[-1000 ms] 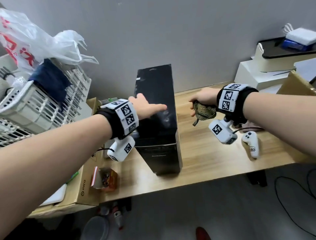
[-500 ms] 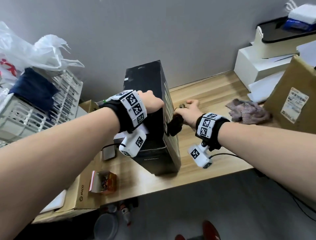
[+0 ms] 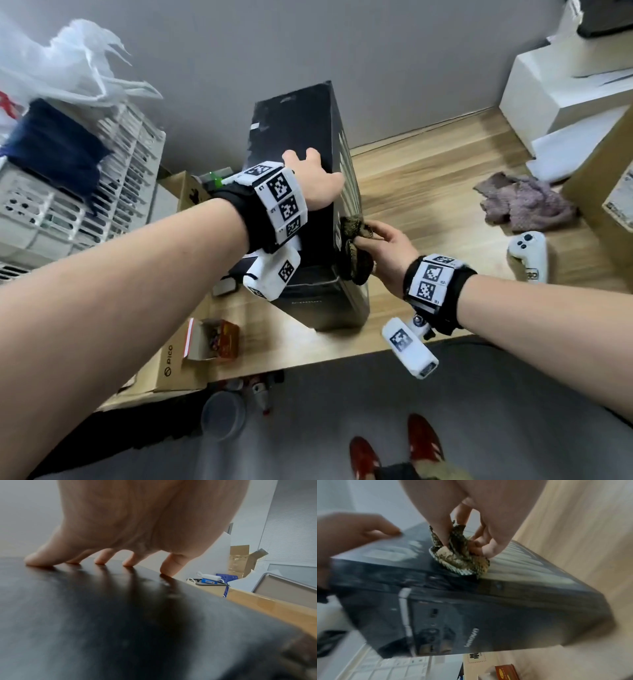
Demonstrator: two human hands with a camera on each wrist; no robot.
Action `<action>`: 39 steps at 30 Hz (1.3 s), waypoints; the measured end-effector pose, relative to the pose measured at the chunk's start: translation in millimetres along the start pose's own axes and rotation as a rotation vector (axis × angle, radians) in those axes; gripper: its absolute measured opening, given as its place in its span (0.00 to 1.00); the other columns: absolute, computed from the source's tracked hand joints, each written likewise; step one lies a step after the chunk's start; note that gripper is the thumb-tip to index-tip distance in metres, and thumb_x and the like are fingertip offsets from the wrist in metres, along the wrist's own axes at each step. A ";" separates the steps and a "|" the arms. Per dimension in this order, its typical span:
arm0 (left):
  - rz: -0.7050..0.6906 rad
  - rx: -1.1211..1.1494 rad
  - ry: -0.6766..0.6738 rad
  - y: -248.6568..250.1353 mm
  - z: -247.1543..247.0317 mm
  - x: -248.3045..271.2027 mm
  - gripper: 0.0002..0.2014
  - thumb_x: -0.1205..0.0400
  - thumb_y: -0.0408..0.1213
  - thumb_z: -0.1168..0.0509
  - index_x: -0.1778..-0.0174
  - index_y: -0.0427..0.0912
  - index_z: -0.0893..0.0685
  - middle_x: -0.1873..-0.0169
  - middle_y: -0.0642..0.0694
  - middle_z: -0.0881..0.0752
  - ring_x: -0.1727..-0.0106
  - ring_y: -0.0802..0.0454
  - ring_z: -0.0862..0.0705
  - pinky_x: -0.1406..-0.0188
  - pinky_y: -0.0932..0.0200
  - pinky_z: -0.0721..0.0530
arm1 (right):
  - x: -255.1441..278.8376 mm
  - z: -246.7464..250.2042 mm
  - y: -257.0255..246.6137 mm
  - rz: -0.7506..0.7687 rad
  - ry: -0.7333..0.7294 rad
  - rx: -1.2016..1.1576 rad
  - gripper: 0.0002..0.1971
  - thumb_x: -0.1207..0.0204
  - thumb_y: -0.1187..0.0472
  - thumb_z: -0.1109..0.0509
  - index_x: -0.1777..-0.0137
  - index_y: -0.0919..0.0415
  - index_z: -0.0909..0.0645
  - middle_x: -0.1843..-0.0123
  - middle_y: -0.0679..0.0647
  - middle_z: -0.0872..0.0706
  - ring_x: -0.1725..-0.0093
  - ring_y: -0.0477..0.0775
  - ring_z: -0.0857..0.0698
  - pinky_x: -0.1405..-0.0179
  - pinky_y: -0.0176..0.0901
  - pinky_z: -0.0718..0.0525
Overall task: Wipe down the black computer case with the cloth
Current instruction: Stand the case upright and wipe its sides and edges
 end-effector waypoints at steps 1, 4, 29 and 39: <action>0.002 -0.005 -0.009 0.6 1.4 -0.5 0.28 0.21 0.52 0.46 0.25 0.44 0.32 0.26 0.37 0.33 0.26 0.26 0.35 0.28 0.36 0.37 | -3.8 9.6 14.4 -0.006 0.071 0.025 0.20 0.25 0.73 0.31 0.34 0.61 0.19 0.48 0.60 0.12 0.55 0.55 0.13 0.52 0.49 0.12; 0.002 -0.037 -0.027 1.7 3.8 0.5 0.28 0.19 0.52 0.47 0.23 0.45 0.34 0.25 0.38 0.34 0.24 0.27 0.35 0.29 0.37 0.36 | -14.6 26.4 47.6 -0.044 0.162 0.175 0.18 0.23 0.73 0.32 0.33 0.64 0.18 0.48 0.60 0.11 0.49 0.56 0.14 0.33 0.57 0.18; 0.033 -0.015 0.025 3.6 1.4 -1.5 0.28 0.20 0.50 0.46 0.23 0.44 0.33 0.26 0.38 0.34 0.26 0.27 0.34 0.29 0.39 0.35 | -62.7 54.1 92.6 -0.111 0.177 0.604 0.14 0.23 0.74 0.36 0.42 0.66 0.13 0.46 0.59 0.11 0.48 0.56 0.13 0.44 0.43 0.14; 0.020 -0.018 0.008 6.5 2.5 -1.9 0.31 0.20 0.50 0.46 0.20 0.45 0.37 0.24 0.38 0.36 0.24 0.26 0.37 0.28 0.37 0.37 | -51.8 44.5 58.4 -0.113 0.145 0.319 0.13 0.26 0.76 0.32 0.42 0.70 0.15 0.55 0.65 0.13 0.59 0.60 0.15 0.63 0.45 0.13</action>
Point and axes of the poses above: each hand's wrist, its own x-axis away from the middle knuckle, its own z-axis out of the back of the hand, y = z × x, the point moved 9 cm from there along -x, towards the middle knuckle
